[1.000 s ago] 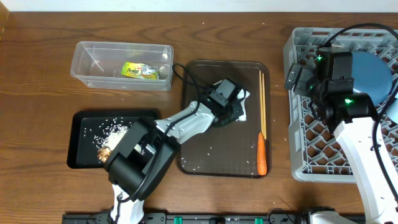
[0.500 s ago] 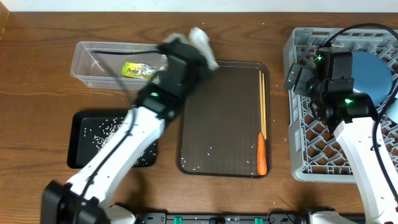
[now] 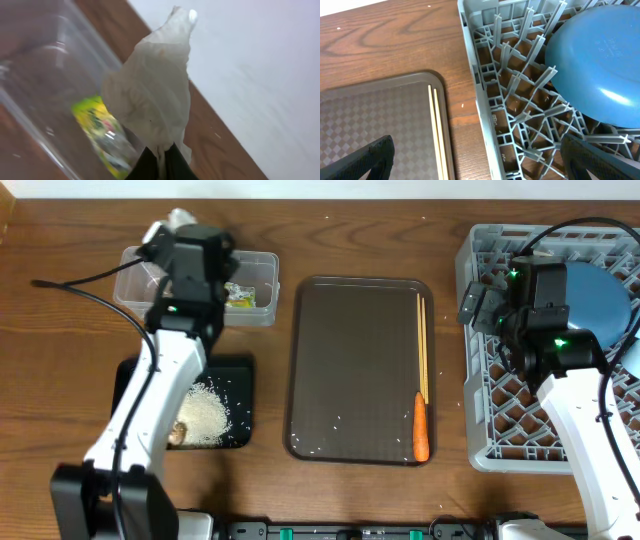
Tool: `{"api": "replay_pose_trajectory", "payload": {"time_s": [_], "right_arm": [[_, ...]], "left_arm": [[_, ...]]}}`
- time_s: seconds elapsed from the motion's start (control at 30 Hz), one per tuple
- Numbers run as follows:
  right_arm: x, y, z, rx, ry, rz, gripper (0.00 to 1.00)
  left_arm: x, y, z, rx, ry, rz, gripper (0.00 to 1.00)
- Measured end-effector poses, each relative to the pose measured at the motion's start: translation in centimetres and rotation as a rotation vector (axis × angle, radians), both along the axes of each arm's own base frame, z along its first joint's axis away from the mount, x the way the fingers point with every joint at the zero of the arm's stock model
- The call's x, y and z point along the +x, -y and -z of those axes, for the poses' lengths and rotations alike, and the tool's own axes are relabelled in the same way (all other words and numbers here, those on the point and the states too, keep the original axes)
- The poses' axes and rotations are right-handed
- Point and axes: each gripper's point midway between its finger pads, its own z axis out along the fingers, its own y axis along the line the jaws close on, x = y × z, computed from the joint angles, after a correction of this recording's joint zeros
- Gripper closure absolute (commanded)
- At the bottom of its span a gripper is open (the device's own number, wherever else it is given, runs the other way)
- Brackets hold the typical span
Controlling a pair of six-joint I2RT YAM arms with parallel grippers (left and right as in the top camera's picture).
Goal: Sort waste into correct bins and load items into the dishwasher rack
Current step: 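Carry the tissue left over the clear bin and release it, then move the left gripper over the orange carrot on the brown tray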
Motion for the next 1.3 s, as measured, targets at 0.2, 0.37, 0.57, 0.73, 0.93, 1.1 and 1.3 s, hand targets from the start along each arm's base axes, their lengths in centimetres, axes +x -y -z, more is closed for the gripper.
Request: {"api": "replay_pose_trajectory", "payload": {"time_s": [0.2,0.37,0.57,0.73,0.93,1.1,1.3], "right_arm": [[0.0,0.0,0.0,0.0,0.0,0.0,0.01],[0.0,0.0,0.0,0.0,0.0,0.0,0.01],[0.0,0.0,0.0,0.0,0.0,0.0,0.01],[0.0,0.0,0.0,0.0,0.0,0.0,0.01],[0.0,0.0,0.0,0.0,0.0,0.0,0.01],[0.0,0.0,0.0,0.0,0.0,0.0,0.01],[0.0,0.0,0.0,0.0,0.0,0.0,0.01]], "left_arm": [[0.9,-4.0,3.4,0.01,-0.062,-0.091,0.92],[1.1,-5.1,6.1,0.009,-0.12,-0.112,0.51],[1.5,-4.3,6.3,-0.031,-0.111,-0.082,0.08],[1.7,-3.4,6.3,-0.059,-0.113,-0.038,0.04],[0.8,-1.5,4.1,-0.103,-0.096,0.07,0.02],[-2.8,0.3,-1.1,-0.147,-0.054,0.157,0.02],[-8.3,2.9,-4.8,-0.104,-0.07,0.285,0.02]]}}
